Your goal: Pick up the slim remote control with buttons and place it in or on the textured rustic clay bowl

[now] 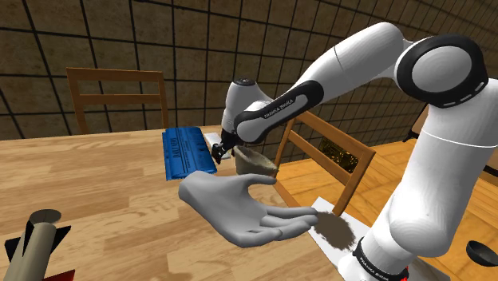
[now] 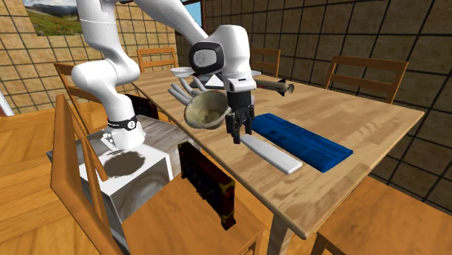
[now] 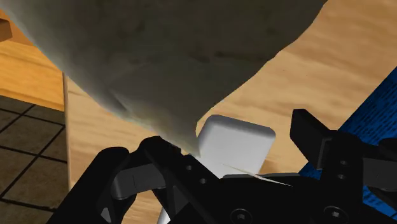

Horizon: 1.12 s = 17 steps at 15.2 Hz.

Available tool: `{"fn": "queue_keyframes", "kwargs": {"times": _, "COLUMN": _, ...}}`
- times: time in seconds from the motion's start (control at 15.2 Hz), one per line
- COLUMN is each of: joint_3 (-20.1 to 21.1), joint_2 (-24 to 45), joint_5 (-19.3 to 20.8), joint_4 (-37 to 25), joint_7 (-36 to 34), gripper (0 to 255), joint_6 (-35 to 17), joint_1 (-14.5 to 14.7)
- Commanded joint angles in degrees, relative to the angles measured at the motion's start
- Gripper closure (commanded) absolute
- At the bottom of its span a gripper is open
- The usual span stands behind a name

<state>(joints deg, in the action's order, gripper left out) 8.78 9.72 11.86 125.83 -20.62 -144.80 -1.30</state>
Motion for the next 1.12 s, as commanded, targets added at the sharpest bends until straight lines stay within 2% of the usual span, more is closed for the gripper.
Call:
{"fn": "queue_keyframes", "kwargs": {"times": 0.0, "joint_3": 0.12, "joint_2": 1.26, "joint_5": 0.16, "joint_4": 0.59, "joint_7": -0.34, "gripper": 255, "joint_6": -0.19, "joint_1": 0.22}}
{"fn": "queue_keyframes", "kwargs": {"times": 0.13, "joint_3": 0.08, "joint_2": 0.55, "joint_5": 0.09, "joint_4": 1.88, "joint_7": -0.21, "gripper": 255, "joint_6": -0.80, "joint_1": 0.09}}
{"fn": "queue_keyframes", "kwargs": {"times": 0.2, "joint_3": 0.25, "joint_2": -0.52, "joint_5": -1.15, "joint_4": -0.50, "joint_7": 1.32, "gripper": 255, "joint_6": 2.54, "joint_1": -0.23}}
{"fn": "queue_keyframes", "kwargs": {"times": 1.06, "joint_3": 0.78, "joint_2": -6.24, "joint_5": -3.99, "joint_4": -4.19, "joint_7": 3.91, "gripper": 255, "joint_6": 11.72, "joint_1": -0.45}}
